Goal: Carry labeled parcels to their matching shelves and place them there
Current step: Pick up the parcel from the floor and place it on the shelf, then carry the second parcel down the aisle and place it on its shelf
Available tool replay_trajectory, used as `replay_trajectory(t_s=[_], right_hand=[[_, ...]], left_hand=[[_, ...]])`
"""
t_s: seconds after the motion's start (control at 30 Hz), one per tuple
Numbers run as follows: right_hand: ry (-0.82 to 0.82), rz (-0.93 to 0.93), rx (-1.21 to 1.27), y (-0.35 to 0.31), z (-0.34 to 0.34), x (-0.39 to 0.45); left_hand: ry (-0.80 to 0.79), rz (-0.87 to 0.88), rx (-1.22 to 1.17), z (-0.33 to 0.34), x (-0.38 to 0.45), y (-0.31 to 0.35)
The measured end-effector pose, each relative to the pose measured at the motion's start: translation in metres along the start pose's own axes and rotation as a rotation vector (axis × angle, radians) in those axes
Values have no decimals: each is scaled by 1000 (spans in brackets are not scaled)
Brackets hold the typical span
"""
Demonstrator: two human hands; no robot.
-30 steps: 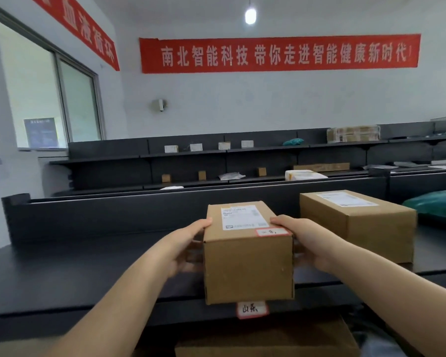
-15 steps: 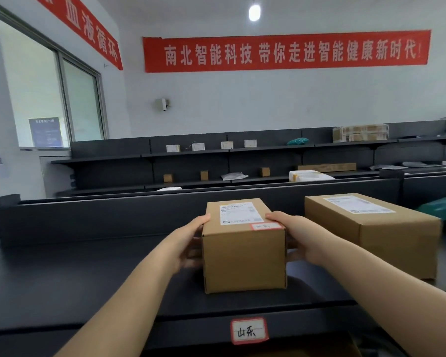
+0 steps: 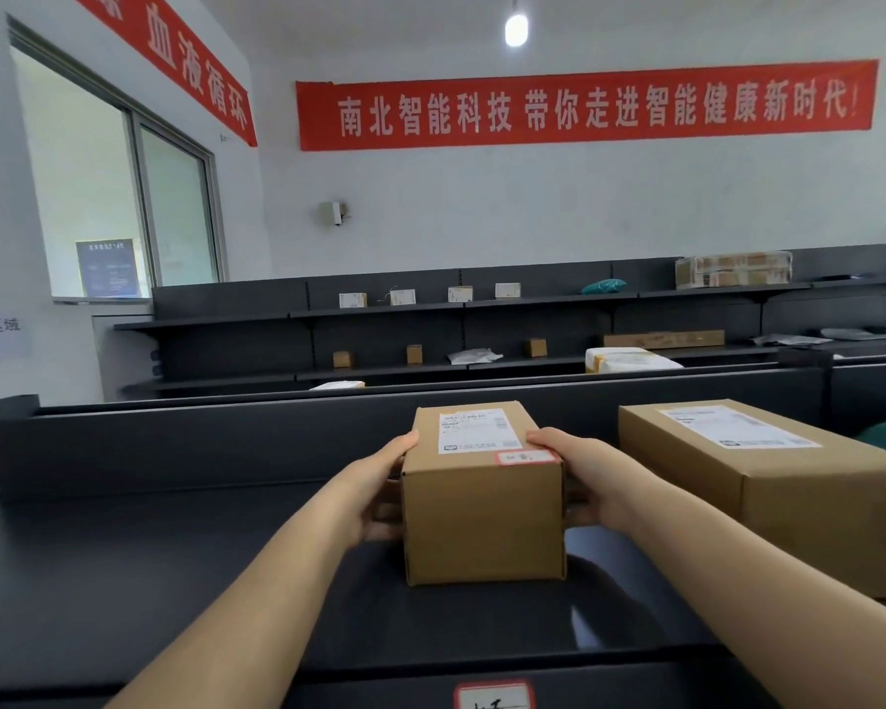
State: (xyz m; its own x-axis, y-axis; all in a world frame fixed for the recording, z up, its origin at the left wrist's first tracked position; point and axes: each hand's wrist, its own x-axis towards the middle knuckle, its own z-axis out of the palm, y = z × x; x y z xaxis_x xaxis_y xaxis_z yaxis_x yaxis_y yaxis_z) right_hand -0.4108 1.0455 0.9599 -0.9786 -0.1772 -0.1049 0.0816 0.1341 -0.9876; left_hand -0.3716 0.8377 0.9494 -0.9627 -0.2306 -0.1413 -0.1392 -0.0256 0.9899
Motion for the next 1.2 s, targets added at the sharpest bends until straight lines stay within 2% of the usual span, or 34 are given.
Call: replay_trajectory(t_s=[0.23, 0.33, 0.53, 0.63, 0.87, 1.1, 1.2], right_hand=[[-22, 34, -39, -7, 0, -2], [4, -21, -47, -11, -4, -7], [85, -377, -35, -16, -4, -39], [140, -589, -117, -11, 5, -61], [134, -924, -186, 4, 35, -91], [-325, -918, -98, 12, 95, -117], [-468, -880, -55, 21, 126, -127]], left_hand=[[62, 59, 109, 1, -8, 5], [128, 104, 158, -3, -11, 5], [295, 402, 195, -13, -53, 2], [341, 545, 211, -22, -80, -2], [437, 641, 183, -54, -135, -12], [560, 623, 212, -89, -192, -34], [631, 587, 236, -105, -217, -45]])
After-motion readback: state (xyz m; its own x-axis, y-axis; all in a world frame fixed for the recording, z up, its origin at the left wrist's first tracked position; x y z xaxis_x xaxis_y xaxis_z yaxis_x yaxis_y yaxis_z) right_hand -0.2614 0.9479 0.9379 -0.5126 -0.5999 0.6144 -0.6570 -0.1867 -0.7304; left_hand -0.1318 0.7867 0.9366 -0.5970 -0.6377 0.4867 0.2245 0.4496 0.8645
